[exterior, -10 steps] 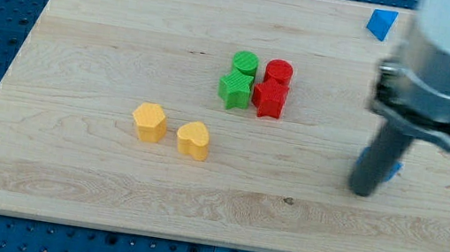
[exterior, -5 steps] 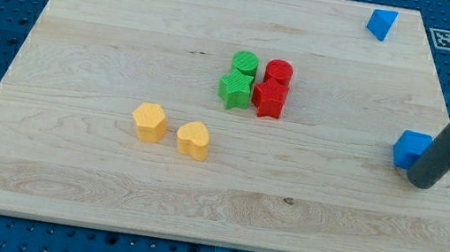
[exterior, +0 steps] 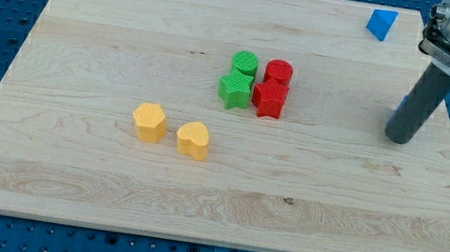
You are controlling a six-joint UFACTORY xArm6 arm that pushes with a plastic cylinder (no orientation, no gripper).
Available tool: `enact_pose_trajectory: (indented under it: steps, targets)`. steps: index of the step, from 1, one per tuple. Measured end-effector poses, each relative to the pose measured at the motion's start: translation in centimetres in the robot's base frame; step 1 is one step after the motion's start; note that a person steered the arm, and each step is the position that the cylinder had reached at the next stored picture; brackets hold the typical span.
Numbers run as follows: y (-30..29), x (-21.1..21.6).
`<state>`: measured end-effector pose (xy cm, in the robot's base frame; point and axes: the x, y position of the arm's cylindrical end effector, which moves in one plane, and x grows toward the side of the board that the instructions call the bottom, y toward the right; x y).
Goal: Slide blue cube towards blue triangle
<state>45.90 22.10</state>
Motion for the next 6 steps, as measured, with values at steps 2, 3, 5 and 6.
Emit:
enact_pose_trajectory:
  steps: [2, 3, 5, 6]
  targets:
    - [-1.7, -4.8]
    - [-1.6, -4.8]
    - [3.0, 1.5]
    - [6.0, 1.8]
